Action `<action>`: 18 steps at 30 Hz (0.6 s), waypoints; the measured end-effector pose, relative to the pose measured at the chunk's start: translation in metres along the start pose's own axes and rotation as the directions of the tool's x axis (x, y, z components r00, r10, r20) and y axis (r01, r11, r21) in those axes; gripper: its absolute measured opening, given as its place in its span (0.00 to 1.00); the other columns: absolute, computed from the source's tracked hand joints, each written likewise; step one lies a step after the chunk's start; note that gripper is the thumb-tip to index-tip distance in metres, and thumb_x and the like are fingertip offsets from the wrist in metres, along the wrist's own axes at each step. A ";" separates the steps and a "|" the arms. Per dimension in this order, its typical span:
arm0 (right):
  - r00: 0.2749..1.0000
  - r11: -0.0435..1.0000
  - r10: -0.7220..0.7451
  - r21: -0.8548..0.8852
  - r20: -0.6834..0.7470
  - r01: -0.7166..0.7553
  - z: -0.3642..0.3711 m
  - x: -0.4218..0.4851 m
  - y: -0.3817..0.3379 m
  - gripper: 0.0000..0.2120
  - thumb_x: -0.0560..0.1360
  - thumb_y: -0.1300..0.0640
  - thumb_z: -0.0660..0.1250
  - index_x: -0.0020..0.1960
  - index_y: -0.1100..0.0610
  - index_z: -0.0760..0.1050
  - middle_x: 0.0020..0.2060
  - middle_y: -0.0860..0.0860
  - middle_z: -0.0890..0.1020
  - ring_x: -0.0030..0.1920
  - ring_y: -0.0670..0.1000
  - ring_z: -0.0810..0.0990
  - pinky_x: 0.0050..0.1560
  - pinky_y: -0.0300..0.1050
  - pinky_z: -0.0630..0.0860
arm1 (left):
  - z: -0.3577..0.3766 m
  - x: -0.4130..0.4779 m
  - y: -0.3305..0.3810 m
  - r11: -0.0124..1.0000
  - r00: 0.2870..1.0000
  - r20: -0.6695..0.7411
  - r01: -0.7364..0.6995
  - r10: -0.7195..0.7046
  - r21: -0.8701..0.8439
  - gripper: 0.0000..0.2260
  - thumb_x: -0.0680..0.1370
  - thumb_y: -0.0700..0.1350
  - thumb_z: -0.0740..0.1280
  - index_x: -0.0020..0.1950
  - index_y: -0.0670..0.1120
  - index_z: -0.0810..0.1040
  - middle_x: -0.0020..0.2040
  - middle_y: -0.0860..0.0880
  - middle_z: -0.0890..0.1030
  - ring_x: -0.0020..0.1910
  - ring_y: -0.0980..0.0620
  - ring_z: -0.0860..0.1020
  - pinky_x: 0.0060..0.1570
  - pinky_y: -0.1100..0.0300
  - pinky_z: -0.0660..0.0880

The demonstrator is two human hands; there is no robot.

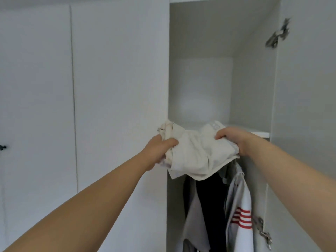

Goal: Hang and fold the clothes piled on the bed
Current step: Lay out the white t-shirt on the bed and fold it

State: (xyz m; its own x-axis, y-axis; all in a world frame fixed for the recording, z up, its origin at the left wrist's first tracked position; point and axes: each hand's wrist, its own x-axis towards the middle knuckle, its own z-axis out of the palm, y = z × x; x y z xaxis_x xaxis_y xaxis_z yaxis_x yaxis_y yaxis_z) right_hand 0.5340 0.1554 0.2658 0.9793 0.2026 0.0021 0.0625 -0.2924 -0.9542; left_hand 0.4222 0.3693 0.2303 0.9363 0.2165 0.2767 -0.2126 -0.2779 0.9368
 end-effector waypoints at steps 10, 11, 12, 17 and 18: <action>0.978 0.975 -0.009 0.216 -0.209 0.056 -0.096 0.115 -0.052 0.11 0.75 0.63 0.58 0.34 0.61 0.69 0.17 0.54 0.74 0.15 0.51 0.73 0.17 0.37 0.71 | 0.050 0.155 0.068 0.891 0.954 0.091 0.299 -0.285 -0.343 0.06 0.75 0.37 0.64 0.38 0.41 0.75 0.35 0.44 0.78 0.39 0.46 0.77 0.56 0.58 0.74; 0.973 0.977 -0.025 0.199 -0.230 0.072 -0.100 0.130 -0.052 0.12 0.76 0.63 0.57 0.34 0.61 0.68 0.16 0.54 0.73 0.14 0.50 0.72 0.16 0.36 0.69 | 0.056 0.171 0.070 0.887 0.952 0.082 0.305 -0.296 -0.347 0.07 0.75 0.37 0.64 0.37 0.40 0.76 0.32 0.44 0.78 0.38 0.45 0.77 0.56 0.58 0.75; 0.969 0.978 -0.045 0.186 -0.243 0.092 -0.104 0.145 -0.053 0.13 0.76 0.63 0.56 0.33 0.61 0.67 0.15 0.54 0.72 0.13 0.50 0.71 0.15 0.34 0.68 | 0.061 0.188 0.071 0.893 0.953 0.060 0.300 -0.298 -0.334 0.08 0.75 0.37 0.63 0.35 0.39 0.75 0.28 0.44 0.79 0.36 0.45 0.77 0.50 0.59 0.77; 0.960 0.990 -0.048 -0.144 -0.276 0.008 -0.114 0.205 -0.051 0.15 0.80 0.61 0.55 0.36 0.62 0.71 0.30 0.58 0.83 0.26 0.49 0.80 0.23 0.34 0.70 | 0.080 0.262 0.065 0.952 0.949 -0.088 0.295 -0.302 -0.084 0.03 0.76 0.38 0.64 0.43 0.40 0.73 0.32 0.44 0.76 0.33 0.48 0.74 0.31 0.59 0.74; 0.952 0.876 -0.116 -0.482 -0.283 -0.036 -0.114 0.211 -0.050 0.12 0.80 0.60 0.56 0.44 0.62 0.75 0.46 0.59 0.84 0.41 0.50 0.83 0.35 0.37 0.73 | 0.082 0.278 0.058 0.965 0.962 -0.171 0.234 -0.213 0.115 0.05 0.76 0.38 0.65 0.51 0.41 0.73 0.40 0.43 0.77 0.39 0.47 0.77 0.37 0.58 0.76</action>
State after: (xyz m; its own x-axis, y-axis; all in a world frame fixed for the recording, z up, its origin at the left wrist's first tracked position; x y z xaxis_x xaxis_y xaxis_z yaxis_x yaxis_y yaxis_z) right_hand 0.7592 0.1063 0.3480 0.9796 -0.0376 0.1976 0.1122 -0.7134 -0.6917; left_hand 0.6934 0.3367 0.3445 0.8979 0.4279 0.1033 0.0461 -0.3248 0.9447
